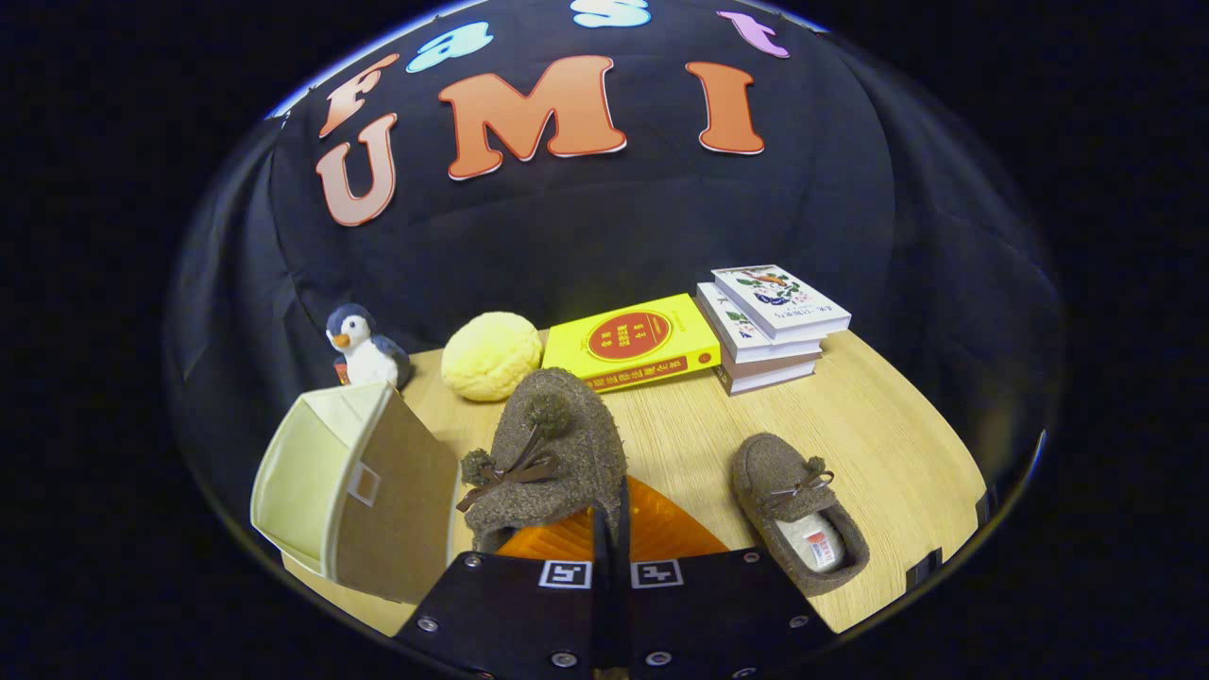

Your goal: Open the storage box then place both shoes into the box .Put the left shoe in first, then the right shoe, with the right side of both shoes facing outward in a uniform manner.

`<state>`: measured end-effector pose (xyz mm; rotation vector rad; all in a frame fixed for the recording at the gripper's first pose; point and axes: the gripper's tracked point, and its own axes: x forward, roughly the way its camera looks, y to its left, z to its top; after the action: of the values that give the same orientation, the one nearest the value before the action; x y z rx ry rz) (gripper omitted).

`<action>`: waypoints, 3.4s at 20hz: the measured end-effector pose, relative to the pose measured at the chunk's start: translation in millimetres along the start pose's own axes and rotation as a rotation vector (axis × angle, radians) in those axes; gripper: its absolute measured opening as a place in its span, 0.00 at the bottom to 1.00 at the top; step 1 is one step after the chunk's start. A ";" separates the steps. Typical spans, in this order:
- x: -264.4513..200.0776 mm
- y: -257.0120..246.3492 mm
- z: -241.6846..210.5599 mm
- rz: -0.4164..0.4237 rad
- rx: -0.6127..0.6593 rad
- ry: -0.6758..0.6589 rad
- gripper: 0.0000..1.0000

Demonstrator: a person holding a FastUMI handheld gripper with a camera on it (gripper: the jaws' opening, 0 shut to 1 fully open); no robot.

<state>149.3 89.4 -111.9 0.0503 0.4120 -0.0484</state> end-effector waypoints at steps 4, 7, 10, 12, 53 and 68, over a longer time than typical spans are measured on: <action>-25.8 49.6 37.8 -0.007 0.017 -0.061 0.01; -42.1 100.5 48.9 0.025 0.044 -0.080 0.01; -49.3 150.5 45.0 0.062 0.065 -0.075 0.01; -47.5 184.3 34.8 0.095 0.080 -0.050 0.01; -32.8 155.1 -6.1 0.126 -0.033 -0.029 0.98; -19.4 -141.2 -26.0 -0.153 -0.029 0.018 0.98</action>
<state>113.2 -49.2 -133.4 -0.0095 0.4339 -0.1928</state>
